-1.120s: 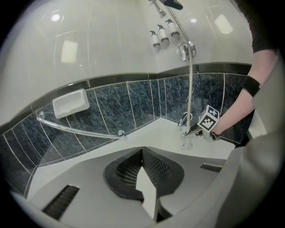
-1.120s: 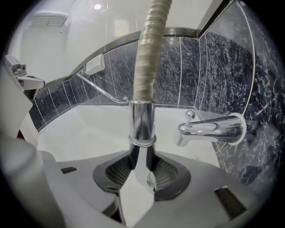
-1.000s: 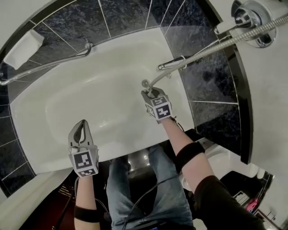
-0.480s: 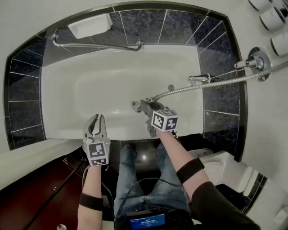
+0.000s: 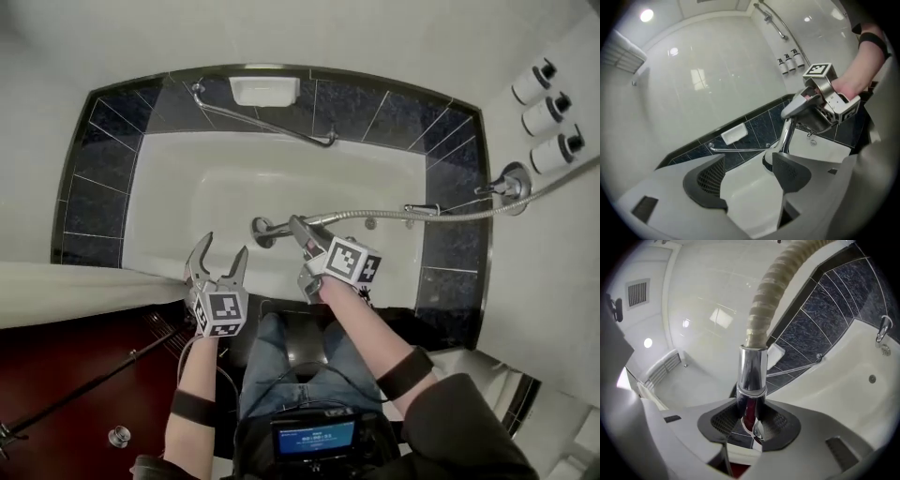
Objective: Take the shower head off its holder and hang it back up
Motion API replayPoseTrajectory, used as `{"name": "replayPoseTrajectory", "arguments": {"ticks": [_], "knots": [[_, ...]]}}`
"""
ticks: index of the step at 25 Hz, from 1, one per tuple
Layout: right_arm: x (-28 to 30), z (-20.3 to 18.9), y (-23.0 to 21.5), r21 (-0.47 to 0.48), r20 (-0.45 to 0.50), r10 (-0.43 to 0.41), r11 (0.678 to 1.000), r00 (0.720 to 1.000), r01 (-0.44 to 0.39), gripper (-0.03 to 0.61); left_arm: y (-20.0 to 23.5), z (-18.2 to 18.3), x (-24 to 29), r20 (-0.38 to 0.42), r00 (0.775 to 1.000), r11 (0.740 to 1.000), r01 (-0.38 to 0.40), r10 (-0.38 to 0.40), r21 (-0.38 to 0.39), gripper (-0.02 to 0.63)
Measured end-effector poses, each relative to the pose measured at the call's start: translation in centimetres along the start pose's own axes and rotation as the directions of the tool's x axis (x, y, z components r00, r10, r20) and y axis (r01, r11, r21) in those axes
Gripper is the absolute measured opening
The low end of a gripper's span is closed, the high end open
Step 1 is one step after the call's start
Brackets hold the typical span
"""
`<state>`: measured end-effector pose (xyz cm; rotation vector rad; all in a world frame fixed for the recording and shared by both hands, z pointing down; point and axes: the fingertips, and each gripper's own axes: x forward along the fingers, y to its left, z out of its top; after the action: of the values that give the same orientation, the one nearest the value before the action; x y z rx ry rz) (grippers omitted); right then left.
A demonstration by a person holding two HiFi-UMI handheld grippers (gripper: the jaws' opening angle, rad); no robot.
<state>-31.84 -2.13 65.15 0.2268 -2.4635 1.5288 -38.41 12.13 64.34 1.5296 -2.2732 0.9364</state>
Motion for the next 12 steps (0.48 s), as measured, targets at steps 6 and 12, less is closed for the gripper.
{"name": "replayPoseTrajectory", "arguments": {"ticks": [6,12], "knots": [[-1.5,4.0,10.1,0.019,0.001,0.098,0.995,0.995,-0.098,0.149,1.7,4.8,-3.6,0.056,0.996,0.985,-0.079,0.071,0.153,0.419],[-3.2,5.8,17.8,0.128,0.043,0.241,0.961,0.970,-0.244,0.150,4.1,10.6,-5.5,0.139,0.973,0.935,-0.218,0.186,0.280,0.483]]}}
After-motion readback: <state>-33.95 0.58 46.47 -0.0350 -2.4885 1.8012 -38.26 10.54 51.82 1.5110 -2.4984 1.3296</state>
